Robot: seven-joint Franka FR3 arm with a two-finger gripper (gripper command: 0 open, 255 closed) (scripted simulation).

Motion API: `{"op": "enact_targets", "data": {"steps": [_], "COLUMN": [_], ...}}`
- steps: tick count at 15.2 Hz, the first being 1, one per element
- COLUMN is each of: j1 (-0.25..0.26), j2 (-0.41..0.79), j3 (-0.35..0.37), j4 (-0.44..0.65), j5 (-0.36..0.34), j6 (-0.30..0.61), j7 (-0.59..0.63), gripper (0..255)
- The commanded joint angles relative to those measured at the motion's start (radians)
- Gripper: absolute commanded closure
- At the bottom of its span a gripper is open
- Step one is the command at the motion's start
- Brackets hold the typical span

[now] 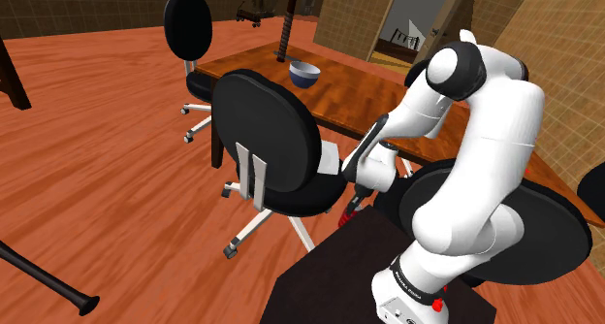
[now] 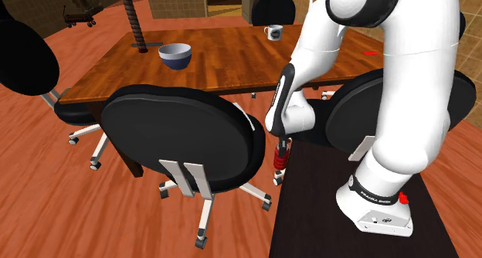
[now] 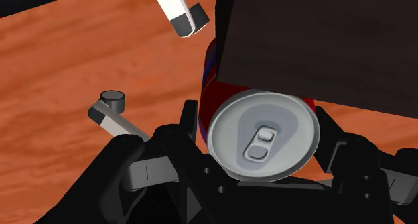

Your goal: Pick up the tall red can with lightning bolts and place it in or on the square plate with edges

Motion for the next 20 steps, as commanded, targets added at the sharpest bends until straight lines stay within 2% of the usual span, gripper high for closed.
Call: {"op": "enact_targets", "data": {"steps": [1, 7, 13, 16, 20], "j1": [0.037, 0.18, 0.303, 0.325, 0.313], "j2": [-0.042, -0.165, -0.293, -0.361, -0.449], "j3": [-0.038, -0.198, -0.37, -0.421, -0.44], "j4": [-0.015, -0.055, -0.088, -0.098, -0.104], "j5": [-0.009, -0.097, -0.294, -0.413, -0.537], "j6": [-0.031, -0.123, -0.215, -0.265, -0.34], "j7": [0.011, 0.087, 0.234, 0.319, 0.406], "gripper": [255, 255, 255, 255, 255]}}
